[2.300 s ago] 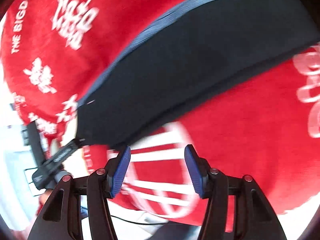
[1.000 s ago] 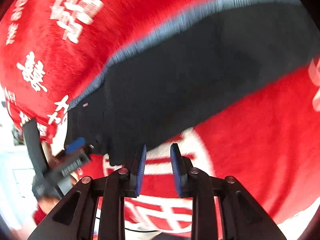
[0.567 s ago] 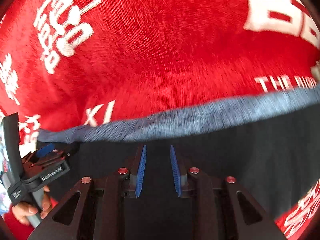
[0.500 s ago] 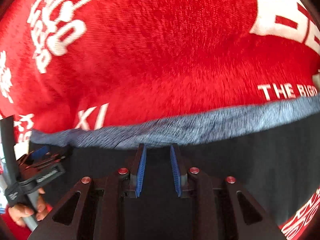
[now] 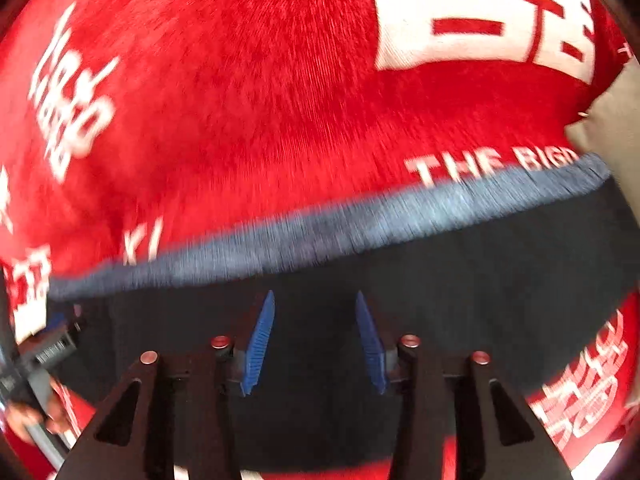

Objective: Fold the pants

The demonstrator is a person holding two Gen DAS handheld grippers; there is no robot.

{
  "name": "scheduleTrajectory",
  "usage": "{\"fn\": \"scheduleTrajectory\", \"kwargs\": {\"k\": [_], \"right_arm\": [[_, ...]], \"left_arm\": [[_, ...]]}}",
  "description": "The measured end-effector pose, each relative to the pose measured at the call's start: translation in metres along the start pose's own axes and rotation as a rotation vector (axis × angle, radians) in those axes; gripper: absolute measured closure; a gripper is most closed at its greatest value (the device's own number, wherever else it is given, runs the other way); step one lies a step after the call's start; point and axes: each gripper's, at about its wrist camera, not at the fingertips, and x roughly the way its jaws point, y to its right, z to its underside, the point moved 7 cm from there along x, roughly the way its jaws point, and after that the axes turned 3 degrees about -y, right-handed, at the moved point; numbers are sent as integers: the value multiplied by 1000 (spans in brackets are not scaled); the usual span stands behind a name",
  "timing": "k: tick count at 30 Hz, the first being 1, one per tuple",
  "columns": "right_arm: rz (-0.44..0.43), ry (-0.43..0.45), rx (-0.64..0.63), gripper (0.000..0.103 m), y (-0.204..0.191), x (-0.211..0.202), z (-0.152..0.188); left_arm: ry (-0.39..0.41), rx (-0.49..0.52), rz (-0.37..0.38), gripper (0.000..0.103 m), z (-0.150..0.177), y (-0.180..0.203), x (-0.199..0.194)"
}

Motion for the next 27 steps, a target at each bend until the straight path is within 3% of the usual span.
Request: {"fn": "scheduleTrajectory", "kwargs": {"k": [5,8,11,13,18,27], "right_arm": [[47,-36,-39,54,19,-9,51],[59,-24,-75,52,22,0,68],[77,-16,-133,47,16,0,70],[68,-21,-134,46,16,-3,72],[2,-52,-40,46,28,-16,85],[-74,-121,109,43,74,-38,130]], "left_arm": [[-70,59,64,6,48,57,9],[-67,-1,58,0,65,54,24],[-120,-83,102,0,66,43,27],[-139,-97,89,0,66,41,26],[-133,-39,12,0,65,49,10],[-129,-13,23,0,70,87,-21]]}}
